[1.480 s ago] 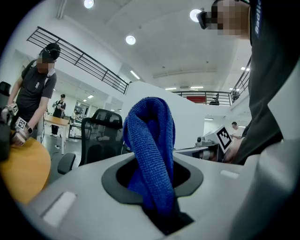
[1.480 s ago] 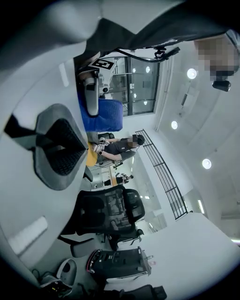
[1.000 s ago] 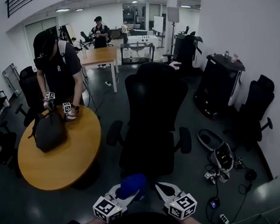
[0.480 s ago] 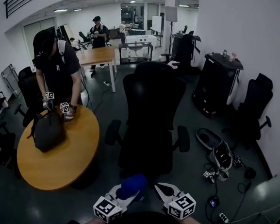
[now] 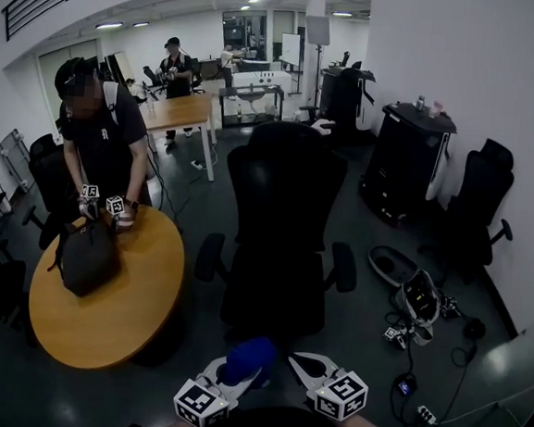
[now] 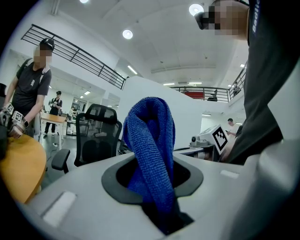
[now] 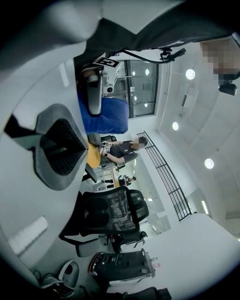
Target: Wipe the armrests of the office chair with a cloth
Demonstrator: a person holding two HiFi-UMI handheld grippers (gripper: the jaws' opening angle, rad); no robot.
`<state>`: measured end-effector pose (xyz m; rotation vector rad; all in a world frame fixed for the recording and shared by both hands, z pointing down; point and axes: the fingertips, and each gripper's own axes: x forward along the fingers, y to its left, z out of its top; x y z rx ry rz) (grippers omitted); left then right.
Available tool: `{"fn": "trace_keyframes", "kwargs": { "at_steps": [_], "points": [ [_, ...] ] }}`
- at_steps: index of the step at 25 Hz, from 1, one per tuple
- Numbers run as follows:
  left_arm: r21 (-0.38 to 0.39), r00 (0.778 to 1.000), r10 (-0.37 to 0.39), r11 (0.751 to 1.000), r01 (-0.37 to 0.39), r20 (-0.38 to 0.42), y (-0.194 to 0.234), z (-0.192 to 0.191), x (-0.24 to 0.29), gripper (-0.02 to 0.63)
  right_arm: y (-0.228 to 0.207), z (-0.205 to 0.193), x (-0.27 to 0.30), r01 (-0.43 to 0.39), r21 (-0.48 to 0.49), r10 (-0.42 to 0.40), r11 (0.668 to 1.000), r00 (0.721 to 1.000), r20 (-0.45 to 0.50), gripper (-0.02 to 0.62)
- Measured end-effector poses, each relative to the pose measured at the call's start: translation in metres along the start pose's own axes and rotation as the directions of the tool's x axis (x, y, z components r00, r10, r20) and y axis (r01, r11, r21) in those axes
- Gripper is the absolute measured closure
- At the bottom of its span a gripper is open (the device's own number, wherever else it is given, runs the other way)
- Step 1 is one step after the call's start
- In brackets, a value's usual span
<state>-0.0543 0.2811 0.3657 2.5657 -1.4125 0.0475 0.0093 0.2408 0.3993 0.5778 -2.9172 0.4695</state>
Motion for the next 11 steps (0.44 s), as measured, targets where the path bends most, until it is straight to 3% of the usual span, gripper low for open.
{"fn": "trace_keyframes", "kwargs": {
  "at_steps": [11],
  "points": [
    [0.006,1.0,0.0,1.0,0.0,-0.004,-0.0006,-0.0014,-0.0051,0.476,0.0045,-0.0022,0.0014,-0.006,0.002,0.006,1.0,1.0,-0.004,0.592]
  ]
}}
